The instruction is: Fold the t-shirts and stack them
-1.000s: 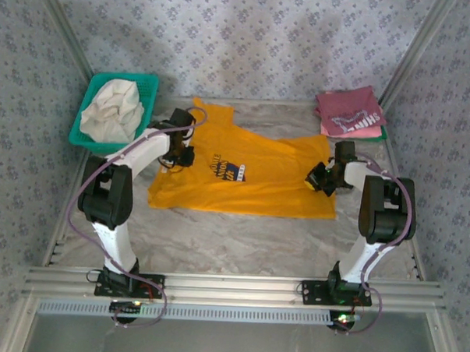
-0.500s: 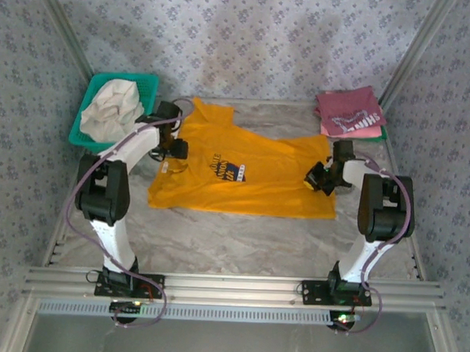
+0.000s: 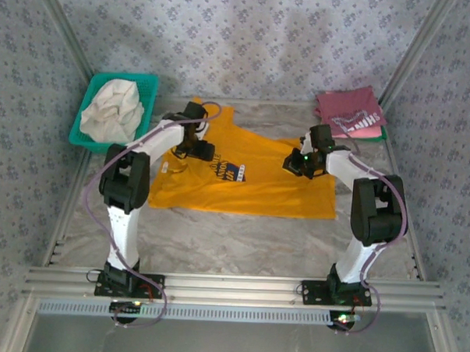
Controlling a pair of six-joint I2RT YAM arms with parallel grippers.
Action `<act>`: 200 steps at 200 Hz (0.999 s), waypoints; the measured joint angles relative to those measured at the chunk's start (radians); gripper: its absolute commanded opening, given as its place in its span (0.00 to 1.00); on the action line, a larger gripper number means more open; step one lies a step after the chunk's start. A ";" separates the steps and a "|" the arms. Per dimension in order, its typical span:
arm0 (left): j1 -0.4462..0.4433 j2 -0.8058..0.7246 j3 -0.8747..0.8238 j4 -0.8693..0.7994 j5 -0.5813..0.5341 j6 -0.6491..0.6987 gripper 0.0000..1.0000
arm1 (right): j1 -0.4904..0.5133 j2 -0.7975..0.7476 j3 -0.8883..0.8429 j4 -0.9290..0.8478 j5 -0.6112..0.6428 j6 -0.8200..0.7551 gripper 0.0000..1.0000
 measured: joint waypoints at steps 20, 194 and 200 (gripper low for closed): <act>-0.018 0.053 0.047 -0.018 -0.014 0.016 0.66 | 0.000 -0.004 0.000 0.001 0.000 -0.010 0.11; -0.055 0.174 0.182 -0.070 -0.179 0.018 0.13 | -0.039 -0.017 -0.043 0.000 0.016 -0.021 0.11; -0.056 0.174 0.190 -0.071 -0.184 0.019 0.13 | -0.044 -0.017 -0.048 0.000 0.016 -0.020 0.11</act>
